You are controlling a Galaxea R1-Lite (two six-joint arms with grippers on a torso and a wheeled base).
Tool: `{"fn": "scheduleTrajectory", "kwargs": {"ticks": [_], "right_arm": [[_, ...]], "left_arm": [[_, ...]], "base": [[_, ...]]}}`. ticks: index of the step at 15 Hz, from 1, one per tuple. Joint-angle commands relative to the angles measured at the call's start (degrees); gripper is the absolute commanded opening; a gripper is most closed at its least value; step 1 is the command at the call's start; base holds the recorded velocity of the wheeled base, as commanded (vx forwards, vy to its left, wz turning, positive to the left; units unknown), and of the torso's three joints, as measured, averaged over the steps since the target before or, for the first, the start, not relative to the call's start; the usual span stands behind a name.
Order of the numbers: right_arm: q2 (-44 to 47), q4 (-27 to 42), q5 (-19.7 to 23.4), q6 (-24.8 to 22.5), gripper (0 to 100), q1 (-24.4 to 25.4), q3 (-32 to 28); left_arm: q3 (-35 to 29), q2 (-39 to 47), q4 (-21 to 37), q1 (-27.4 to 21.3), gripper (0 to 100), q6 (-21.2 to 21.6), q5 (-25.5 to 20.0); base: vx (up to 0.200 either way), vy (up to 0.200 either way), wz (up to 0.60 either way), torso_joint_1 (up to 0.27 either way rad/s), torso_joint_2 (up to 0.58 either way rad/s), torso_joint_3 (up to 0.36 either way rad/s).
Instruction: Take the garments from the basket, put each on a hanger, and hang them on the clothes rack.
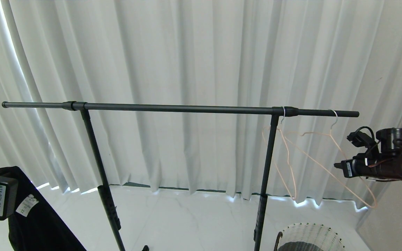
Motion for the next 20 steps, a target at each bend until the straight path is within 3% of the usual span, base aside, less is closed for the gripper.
{"fn": "scheduleTrajectory", "kwargs": {"ticks": [1,7,13,17,20], "right_arm": [[-0.86,-0.05,0.04,0.03,0,-0.02,0.1],[-7.71,-4.97,0.04,7.06,0,0.42,2.47],[-19.23,-6.12,-0.58,6.97,0,0.42,13.1],[-29.6,-5.59,-9.1,6.88,0,2.36,23.12],[-40.32,1.79,-14.82,6.88,0,3.15,28.84]], "left_arm": [[0.08,-0.12,0.0,0.09,0,-0.03,0.01],[0.26,-1.0,0.0,0.09,0,0.06,0.01],[2.63,-3.55,-0.27,0.17,0,0.24,0.19],[3.25,-3.29,-0.27,0.7,0,0.15,-0.07],[5.27,-3.81,-0.27,0.61,0,0.24,-1.22]], "base": [[0.0,0.0,0.0,0.0,0.0,0.0],[0.0,0.0,0.0,0.0,0.0,0.0],[0.0,0.0,0.0,0.0,0.0,0.0],[0.0,0.0,0.0,0.0,0.0,0.0],[-0.067,0.0,0.0,0.001,0.0,0.001]]}}
